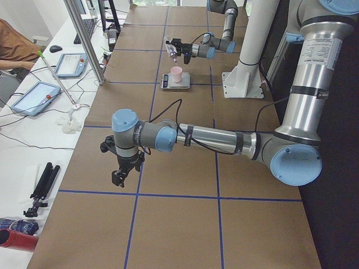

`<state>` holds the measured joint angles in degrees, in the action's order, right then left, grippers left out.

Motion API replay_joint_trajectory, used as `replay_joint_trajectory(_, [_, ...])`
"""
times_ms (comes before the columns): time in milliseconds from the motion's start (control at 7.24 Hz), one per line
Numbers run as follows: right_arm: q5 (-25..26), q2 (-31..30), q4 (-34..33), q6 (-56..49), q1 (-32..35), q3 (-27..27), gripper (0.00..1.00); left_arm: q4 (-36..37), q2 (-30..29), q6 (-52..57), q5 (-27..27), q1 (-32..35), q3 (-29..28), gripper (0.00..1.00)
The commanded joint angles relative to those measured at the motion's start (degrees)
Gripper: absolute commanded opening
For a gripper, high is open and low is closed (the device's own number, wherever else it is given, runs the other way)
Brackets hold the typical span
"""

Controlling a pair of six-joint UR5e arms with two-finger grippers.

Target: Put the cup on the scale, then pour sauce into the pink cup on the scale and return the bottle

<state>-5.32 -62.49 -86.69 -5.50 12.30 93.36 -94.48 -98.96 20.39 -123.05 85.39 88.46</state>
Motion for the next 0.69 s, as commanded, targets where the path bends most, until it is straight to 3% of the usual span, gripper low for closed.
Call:
replay_joint_trajectory(0, [-0.04,0.00,0.47,0.75,-0.26,-0.02,0.00,0.00,0.00,0.00,-0.09,0.04,0.22,1.00])
replay_joint_trajectory(552, [-0.48,0.00,0.73,5.40,-0.44,-0.28,0.00,0.09,-0.09,0.00,-0.09,0.21,0.30,1.00])
